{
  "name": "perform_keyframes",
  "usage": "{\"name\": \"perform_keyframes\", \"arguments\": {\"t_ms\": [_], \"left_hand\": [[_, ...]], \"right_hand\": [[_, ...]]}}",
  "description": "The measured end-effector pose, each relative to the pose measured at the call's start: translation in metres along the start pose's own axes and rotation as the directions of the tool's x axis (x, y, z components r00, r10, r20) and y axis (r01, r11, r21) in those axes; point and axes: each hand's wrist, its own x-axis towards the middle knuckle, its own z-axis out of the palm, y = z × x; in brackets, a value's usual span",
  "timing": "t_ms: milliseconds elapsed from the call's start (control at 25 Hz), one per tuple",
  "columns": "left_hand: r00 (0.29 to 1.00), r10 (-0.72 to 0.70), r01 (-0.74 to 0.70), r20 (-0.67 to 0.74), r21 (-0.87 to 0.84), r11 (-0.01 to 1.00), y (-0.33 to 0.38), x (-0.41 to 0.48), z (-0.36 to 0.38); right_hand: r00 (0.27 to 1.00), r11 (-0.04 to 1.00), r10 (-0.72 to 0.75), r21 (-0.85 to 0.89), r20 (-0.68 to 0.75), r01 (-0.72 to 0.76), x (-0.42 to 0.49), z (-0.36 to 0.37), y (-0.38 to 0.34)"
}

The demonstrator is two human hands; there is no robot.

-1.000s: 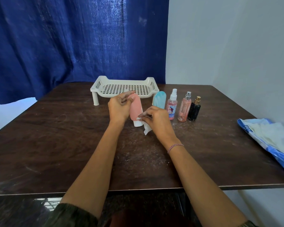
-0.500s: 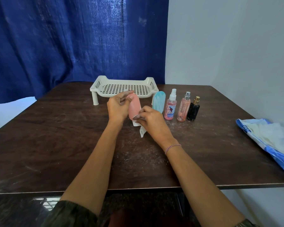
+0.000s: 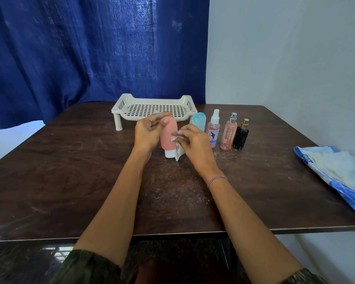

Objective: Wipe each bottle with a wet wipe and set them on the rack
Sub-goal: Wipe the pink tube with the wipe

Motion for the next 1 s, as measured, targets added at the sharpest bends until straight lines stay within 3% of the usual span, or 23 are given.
{"name": "perform_keyframes", "arguments": {"t_ms": [280, 720, 1000], "left_hand": [[0.998, 0.041, -0.041, 0.041, -0.013, 0.999, -0.001, 0.0, -0.001], [0.998, -0.06, 0.06, 0.003, -0.103, 0.993, -0.008, 0.003, -0.009], [0.989, -0.096, 0.116, 0.11, -0.184, 0.976, -0.009, 0.003, -0.007]], "right_hand": [[0.991, 0.995, 0.092, 0.041, -0.093, -0.088, 0.001, 0.004, 0.002], [0.97, 0.982, 0.174, 0.05, 0.173, -0.185, 0.001, -0.003, 0.009], [0.983, 0.967, 0.178, 0.191, -0.046, -0.166, 0.003, -0.007, 0.005]]}}
